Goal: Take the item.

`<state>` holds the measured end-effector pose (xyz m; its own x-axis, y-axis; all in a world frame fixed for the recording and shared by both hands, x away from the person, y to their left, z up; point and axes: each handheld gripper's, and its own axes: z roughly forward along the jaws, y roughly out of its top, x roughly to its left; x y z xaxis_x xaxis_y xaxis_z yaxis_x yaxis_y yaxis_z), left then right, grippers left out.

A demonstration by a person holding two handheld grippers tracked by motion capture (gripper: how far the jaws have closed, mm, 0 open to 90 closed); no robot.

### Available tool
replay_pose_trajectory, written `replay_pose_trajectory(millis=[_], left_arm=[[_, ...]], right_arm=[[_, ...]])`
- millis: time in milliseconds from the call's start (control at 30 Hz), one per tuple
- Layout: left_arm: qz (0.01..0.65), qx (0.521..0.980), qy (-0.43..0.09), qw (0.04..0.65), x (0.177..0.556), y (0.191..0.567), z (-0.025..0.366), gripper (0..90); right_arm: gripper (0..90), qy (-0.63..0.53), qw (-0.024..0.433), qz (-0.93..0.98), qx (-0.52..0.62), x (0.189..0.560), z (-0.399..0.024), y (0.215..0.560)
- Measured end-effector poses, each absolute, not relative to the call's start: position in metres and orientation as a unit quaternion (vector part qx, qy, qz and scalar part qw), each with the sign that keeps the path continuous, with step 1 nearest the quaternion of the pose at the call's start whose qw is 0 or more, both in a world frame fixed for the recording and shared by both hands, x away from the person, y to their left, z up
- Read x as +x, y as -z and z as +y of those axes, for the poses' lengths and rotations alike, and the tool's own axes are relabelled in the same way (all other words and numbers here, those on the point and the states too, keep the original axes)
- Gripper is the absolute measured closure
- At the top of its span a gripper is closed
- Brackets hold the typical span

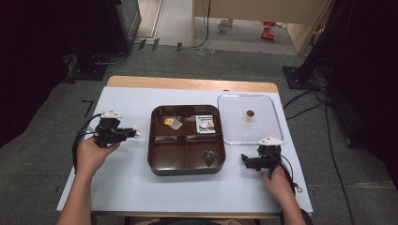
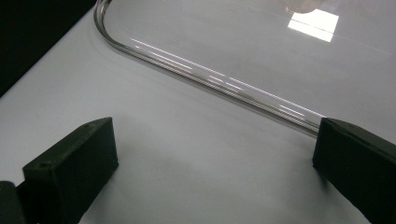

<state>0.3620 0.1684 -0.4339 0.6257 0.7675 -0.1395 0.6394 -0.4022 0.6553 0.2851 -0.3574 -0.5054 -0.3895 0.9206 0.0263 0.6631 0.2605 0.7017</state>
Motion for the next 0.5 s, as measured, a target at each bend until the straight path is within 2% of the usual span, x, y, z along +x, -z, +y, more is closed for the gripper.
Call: replay_pose_trajectory(millis=[500], left_arm=[[0.440, 0.835, -0.090, 0.317, 0.375, 0.453, 0.167, 82.4]], right_arm=[[0.0, -0.323, 0.200, 0.768, 0.515, 0.285, -0.357, 0.505]])
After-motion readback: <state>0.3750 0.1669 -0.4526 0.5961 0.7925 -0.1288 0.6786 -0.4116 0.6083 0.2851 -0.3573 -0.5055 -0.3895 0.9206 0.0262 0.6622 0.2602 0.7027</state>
